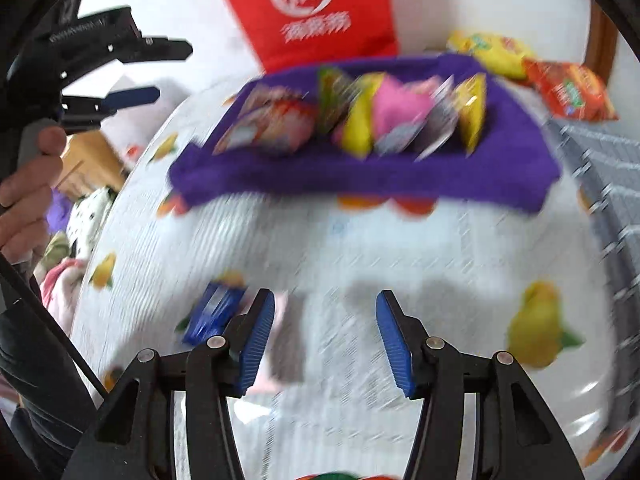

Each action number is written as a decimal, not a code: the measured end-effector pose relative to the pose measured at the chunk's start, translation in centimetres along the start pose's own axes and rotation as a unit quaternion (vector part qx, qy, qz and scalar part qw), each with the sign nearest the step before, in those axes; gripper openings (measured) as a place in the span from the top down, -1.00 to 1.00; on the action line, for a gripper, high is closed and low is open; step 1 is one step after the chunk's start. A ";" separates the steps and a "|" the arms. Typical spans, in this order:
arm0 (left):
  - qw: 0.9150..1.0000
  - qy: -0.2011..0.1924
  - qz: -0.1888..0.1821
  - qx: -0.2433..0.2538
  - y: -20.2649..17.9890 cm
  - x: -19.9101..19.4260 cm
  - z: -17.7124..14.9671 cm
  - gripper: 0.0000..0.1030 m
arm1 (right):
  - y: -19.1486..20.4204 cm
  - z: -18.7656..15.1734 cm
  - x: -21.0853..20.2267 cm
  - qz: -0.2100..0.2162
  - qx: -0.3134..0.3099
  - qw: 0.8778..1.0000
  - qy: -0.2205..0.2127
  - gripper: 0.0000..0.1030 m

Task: Organize snacks
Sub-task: 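Move the right gripper toward the blue and pink packets on the bedspread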

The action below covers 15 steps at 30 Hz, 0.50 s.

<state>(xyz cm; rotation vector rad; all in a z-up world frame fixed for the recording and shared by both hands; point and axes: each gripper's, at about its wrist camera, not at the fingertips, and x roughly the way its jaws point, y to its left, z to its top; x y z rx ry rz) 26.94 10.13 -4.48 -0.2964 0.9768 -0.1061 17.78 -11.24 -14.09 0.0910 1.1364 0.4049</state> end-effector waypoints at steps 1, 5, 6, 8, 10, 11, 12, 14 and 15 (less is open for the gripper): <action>1.000 0.000 0.003 -0.001 0.4 -0.5 -0.7 -0.25 | 0.4 -0.4 0.2 -0.003 -0.005 1.000 0.002 -0.03; 1.000 0.001 0.005 -0.015 2.9 -2.1 -3.5 -0.25 | 2.6 -1.7 1.0 -0.013 -0.030 0.999 -0.002 -0.02; 1.000 0.001 0.007 -0.019 3.4 -2.4 -4.1 -0.25 | 3.1 -1.9 1.4 -0.019 -0.036 0.999 0.003 -0.01; 0.999 0.004 0.014 -0.028 4.8 -2.9 -5.5 -0.25 | 3.8 -2.4 2.0 -0.033 -0.045 0.998 0.003 0.01; 0.999 0.008 0.016 -0.035 5.8 -3.1 -6.6 -0.25 | 4.4 -2.5 1.9 -0.042 -0.048 0.998 -0.010 0.01; 0.999 0.011 0.015 -0.040 6.5 -3.2 -7.4 -0.25 | 4.5 -2.6 1.9 -0.045 -0.048 0.998 -0.012 0.01; 0.999 0.012 0.014 -0.043 6.8 -3.3 -7.9 -0.25 | 4.7 -2.6 2.0 -0.043 -0.047 0.998 -0.011 0.01; 0.999 0.015 0.015 -0.049 7.7 -3.4 -9.0 -0.25 | 5.1 -2.6 2.4 -0.031 -0.044 0.999 -0.003 0.00; 0.998 0.016 0.016 -0.053 8.1 -3.6 -9.5 -0.25 | 5.4 -2.7 2.7 -0.032 -0.047 0.998 0.005 0.01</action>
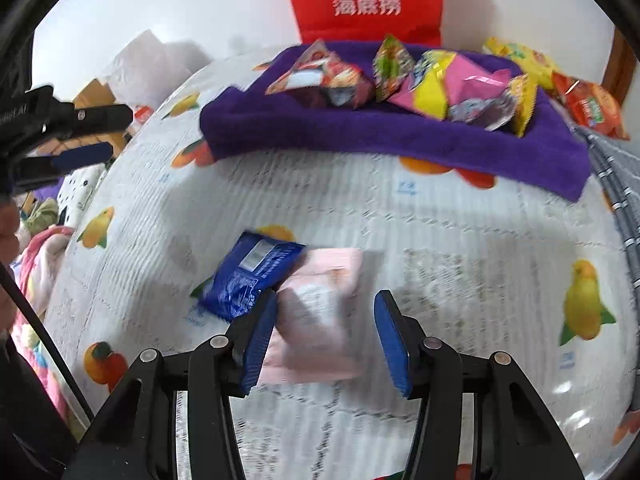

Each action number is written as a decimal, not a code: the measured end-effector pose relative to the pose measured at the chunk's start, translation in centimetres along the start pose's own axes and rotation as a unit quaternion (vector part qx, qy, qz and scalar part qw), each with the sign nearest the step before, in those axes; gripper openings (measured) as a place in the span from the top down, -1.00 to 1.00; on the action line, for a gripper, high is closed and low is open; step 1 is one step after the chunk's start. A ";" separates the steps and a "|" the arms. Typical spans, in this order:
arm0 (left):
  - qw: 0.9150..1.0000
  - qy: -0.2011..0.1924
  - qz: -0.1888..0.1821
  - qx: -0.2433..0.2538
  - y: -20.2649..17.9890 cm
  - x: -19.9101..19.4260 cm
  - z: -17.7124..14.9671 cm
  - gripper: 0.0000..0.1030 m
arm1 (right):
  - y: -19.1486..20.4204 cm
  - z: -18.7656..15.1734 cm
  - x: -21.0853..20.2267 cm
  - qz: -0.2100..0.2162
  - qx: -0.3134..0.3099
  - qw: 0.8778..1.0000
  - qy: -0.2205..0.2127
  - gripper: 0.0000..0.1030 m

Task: Organize snacks
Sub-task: 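Move the right gripper toward the blue and pink packets on the bedspread, then grasp the pink biscuit packet on the bedspread with the right gripper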

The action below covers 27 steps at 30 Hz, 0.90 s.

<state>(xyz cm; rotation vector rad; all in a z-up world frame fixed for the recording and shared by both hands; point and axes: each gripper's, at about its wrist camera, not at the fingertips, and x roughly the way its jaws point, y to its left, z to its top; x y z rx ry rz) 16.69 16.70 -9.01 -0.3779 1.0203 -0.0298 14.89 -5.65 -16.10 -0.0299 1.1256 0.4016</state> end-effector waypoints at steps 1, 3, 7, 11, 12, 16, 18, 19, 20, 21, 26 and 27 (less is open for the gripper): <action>1.000 0.003 0.000 -0.005 0.4 0.0 -0.5 -0.25 | 0.3 -0.1 0.2 -0.006 -0.004 1.000 0.002 0.00; 1.000 0.006 -0.002 -0.007 0.8 0.0 -1.4 -0.25 | 1.2 -0.4 0.7 -0.027 -0.020 0.999 -0.012 0.00; 1.000 0.013 0.003 -0.004 1.1 0.2 -3.0 -0.25 | 2.3 -1.0 0.9 -0.056 -0.044 0.997 -0.034 0.20; 1.000 0.017 0.004 0.008 0.6 0.4 -4.4 -0.25 | 2.2 -1.8 -0.1 -0.077 -0.065 0.994 -0.045 0.28; 1.000 0.018 0.005 0.012 0.4 0.5 -4.7 -0.25 | 1.9 -1.9 -0.4 -0.085 -0.064 0.993 -0.050 0.28; 0.999 0.028 0.005 0.029 -0.8 1.7 -5.7 -0.25 | -1.4 -2.5 -1.9 -0.109 -0.044 0.991 -0.064 0.28; 0.998 0.037 0.006 0.047 -1.8 2.8 -6.3 -0.25 | -3.7 -3.0 -2.6 -0.127 -0.027 0.989 -0.067 0.28; 0.998 0.041 0.007 0.055 -2.3 3.3 -6.6 -0.25 | -4.7 -3.2 -2.8 -0.131 -0.018 0.989 -0.066 0.28; 0.997 0.045 0.003 0.063 -2.8 3.9 -7.0 -0.25 | -5.8 -3.4 -2.8 -0.132 -0.006 0.989 -0.065 0.28; 0.996 0.049 -0.004 0.069 -3.3 4.3 -7.3 -0.25 | -7.1 -3.7 -2.8 -0.132 0.005 0.989 -0.063 0.28; 0.993 0.053 -0.014 0.109 -6.2 5.7 -8.3 -0.25 | -10.0 -4.7 -3.4 -0.109 0.044 0.989 -0.086 0.25; 0.991 0.052 -0.002 0.121 -6.8 5.9 -8.5 -0.26 | -10.1 -4.8 -3.4 -0.109 0.042 0.989 -0.090 0.25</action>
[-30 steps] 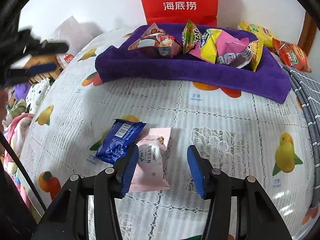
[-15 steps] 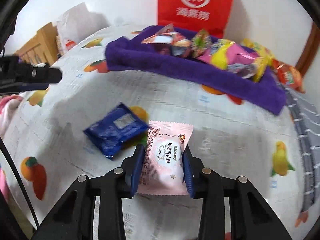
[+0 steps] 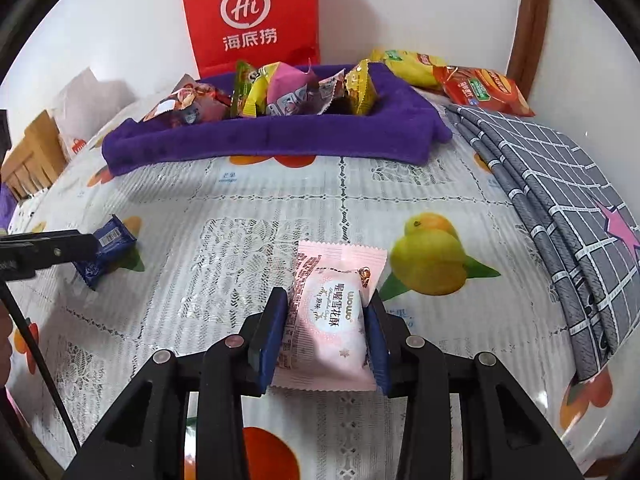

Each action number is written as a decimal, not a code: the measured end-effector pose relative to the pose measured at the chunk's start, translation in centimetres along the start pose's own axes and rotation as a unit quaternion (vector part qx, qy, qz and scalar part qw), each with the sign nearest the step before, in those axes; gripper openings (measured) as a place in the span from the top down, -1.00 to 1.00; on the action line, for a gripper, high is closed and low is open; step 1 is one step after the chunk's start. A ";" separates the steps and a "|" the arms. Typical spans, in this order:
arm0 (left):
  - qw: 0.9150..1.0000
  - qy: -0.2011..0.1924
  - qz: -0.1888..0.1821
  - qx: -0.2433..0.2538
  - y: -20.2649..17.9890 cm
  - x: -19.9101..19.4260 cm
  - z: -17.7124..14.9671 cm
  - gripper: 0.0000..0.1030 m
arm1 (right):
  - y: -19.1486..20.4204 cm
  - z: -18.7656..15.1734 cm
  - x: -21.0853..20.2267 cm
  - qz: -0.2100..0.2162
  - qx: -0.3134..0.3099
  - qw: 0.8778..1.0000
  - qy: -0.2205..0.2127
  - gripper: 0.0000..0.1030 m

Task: Organize snacks
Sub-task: 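Grasp the pink biscuit packet on the bedspread with the right gripper, then grasp the blue snack packet with the left gripper while the right holds the pink packet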

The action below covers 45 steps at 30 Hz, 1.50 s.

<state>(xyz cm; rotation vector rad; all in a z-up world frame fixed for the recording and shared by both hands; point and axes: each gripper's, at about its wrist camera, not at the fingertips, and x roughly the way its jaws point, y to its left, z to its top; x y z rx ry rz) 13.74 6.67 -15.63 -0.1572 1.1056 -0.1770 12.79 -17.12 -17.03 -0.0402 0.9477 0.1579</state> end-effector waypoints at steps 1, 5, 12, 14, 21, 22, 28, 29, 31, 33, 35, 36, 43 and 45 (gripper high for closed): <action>1.000 0.002 0.007 0.006 -0.4 0.1 0.1 -0.29 | 0.0 -0.1 0.0 -0.003 -0.001 1.000 -0.005 0.24; 0.998 0.007 0.044 0.050 -2.4 0.9 -0.2 -0.34 | 0.0 -0.3 0.0 -0.002 0.006 1.000 -0.017 0.22; 0.994 -0.016 0.075 0.083 -3.8 1.1 -1.0 -0.33 | 0.3 -0.2 0.2 -0.006 -0.002 1.000 -0.016 0.21; 0.993 -0.028 0.080 0.077 -3.7 0.9 -1.1 -0.11 | 0.2 -0.2 0.2 -0.004 -0.001 1.000 -0.016 0.20; 0.996 -0.031 0.066 0.045 -2.8 0.5 -0.8 0.20 | -0.1 -0.3 0.1 0.006 0.011 1.000 -0.020 0.22; 0.997 -0.028 0.057 0.036 -2.7 0.4 -0.7 0.20 | 0.0 -0.3 0.1 0.005 0.011 1.000 -0.021 0.23; 0.999 -0.039 0.020 0.013 -2.3 -1.8 0.1 0.20 | -0.3 -0.3 -0.1 0.013 0.019 1.000 -0.022 0.26; 0.999 -0.043 0.019 0.011 -2.3 -2.2 0.3 0.20 | -0.3 -0.3 -0.1 0.012 0.019 1.000 -0.020 0.26; 0.999 -0.047 0.013 0.008 -2.1 -3.0 0.8 0.20 | -0.2 0.0 -0.2 0.011 0.017 1.000 -0.015 0.26; 0.999 -0.053 0.008 0.006 -2.0 -3.9 1.3 0.20 | -0.3 0.8 -0.7 0.026 0.024 0.999 -0.012 0.26; 0.998 -0.060 0.006 0.005 -2.0 -4.8 2.0 0.20 | -0.4 1.6 -1.5 0.037 0.028 0.999 -0.021 0.26; 0.998 -0.064 0.004 0.004 -1.9 -5.1 2.4 0.20 | -0.5 2.5 -2.3 0.039 0.030 0.998 -0.029 0.26; 0.995 -0.100 0.001 0.003 -2.5 -7.2 6.5 0.20 | -1.2 8.4 -5.9 0.036 0.027 0.996 -0.076 0.26; 0.993 -0.114 0.007 0.010 -3.0 -7.7 7.8 0.20 | -1.5 10.3 -6.5 0.031 0.025 0.995 -0.089 0.26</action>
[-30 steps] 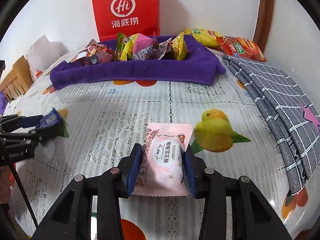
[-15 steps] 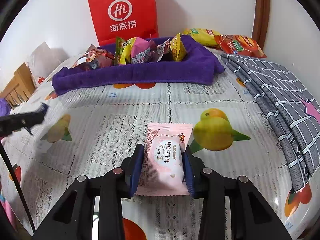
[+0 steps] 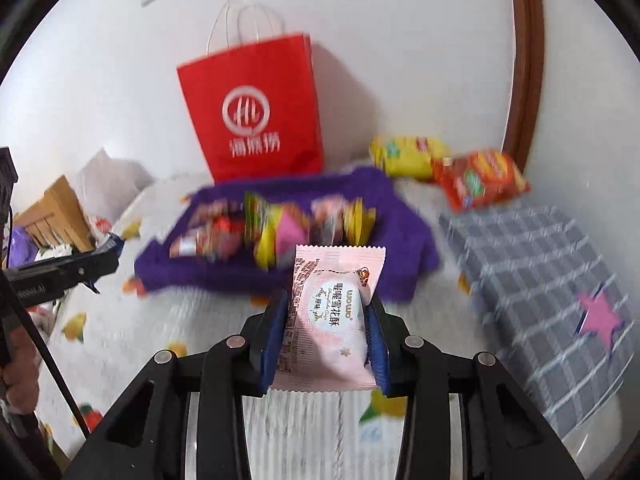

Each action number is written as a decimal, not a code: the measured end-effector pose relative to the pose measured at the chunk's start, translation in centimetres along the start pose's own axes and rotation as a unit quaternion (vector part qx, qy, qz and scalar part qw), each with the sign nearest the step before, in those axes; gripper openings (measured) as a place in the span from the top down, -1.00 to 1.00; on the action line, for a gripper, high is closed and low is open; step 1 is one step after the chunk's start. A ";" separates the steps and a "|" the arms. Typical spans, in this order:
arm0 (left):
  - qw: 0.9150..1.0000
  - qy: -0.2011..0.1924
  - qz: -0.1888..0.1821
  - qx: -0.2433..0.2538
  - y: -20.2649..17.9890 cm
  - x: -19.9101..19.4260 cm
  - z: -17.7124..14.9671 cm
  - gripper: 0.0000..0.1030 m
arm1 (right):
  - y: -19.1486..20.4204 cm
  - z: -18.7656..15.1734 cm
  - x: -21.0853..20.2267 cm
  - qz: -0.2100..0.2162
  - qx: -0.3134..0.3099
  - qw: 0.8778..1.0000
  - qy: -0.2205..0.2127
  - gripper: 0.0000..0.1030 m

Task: Organize snacks
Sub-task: 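Grasp the blue snack packet with the left gripper while the right holds the pink packet, then carry the pink packet with the right gripper while the left carries the blue packet over the towel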

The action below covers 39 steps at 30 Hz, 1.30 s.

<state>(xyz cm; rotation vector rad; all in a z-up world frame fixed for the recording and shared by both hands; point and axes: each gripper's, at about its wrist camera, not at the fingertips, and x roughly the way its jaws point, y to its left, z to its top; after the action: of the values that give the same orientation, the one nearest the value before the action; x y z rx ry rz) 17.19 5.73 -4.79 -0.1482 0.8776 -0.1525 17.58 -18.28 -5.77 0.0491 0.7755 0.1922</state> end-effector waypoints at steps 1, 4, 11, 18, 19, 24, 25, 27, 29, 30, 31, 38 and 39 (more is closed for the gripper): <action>1.000 -0.006 0.003 0.003 -0.2 0.0 0.7 0.20 | -0.1 0.7 0.0 -0.003 0.001 1.000 -0.001 0.26; 1.000 -0.018 0.004 0.009 -0.9 0.0 2.7 0.20 | -0.4 2.6 0.4 -0.011 0.004 1.000 0.000 0.26; 1.000 -0.021 -0.007 0.005 -1.3 0.7 5.6 0.20 | -2.4 5.8 2.7 -0.010 0.026 1.000 0.011 0.26; 1.000 -0.029 0.010 -0.004 -0.9 1.6 8.5 0.20 | -2.5 10.1 3.9 0.001 0.033 0.999 0.005 0.26; 0.999 -0.032 0.015 -0.006 -0.8 1.7 8.9 0.20 | -2.2 10.8 4.1 0.001 0.031 1.000 0.005 0.26; 0.998 -0.045 0.029 -0.015 -0.1 2.5 11.2 0.20 | -1.1 14.1 5.5 0.012 0.030 0.999 0.000 0.26; 0.998 -0.048 0.024 -0.021 0.1 2.7 11.7 0.20 | -1.0 14.7 5.8 0.017 0.033 0.999 0.001 0.26; 0.998 -0.051 0.016 -0.026 0.5 3.1 12.5 0.20 | -0.7 15.6 6.7 0.030 0.038 0.999 0.009 0.26; 0.998 -0.055 0.014 -0.030 0.9 3.5 13.3 0.20 | -0.4 16.2 7.7 0.041 0.040 0.998 0.015 0.26; 0.998 -0.056 0.016 -0.033 1.1 3.7 13.6 0.20 | -0.3 16.3 8.0 0.043 0.039 0.998 0.018 0.26; 0.998 -0.060 0.016 -0.034 1.3 3.9 13.8 0.20 | -0.1 16.4 8.5 0.044 0.038 0.998 0.022 0.26; 0.997 -0.042 0.046 -0.044 3.5 6.6 13.5 0.19 | -0.3 15.8 12.6 0.065 0.043 0.996 0.047 0.26; 0.997 -0.038 0.047 -0.050 4.0 7.0 13.5 0.19 | -0.4 15.7 13.2 0.066 0.047 0.995 0.055 0.26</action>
<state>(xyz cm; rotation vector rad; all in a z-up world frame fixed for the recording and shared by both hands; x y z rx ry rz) 32.32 9.17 -2.30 -0.2047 0.8155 -0.0147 37.87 -15.72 -3.71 0.1804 0.8920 0.2861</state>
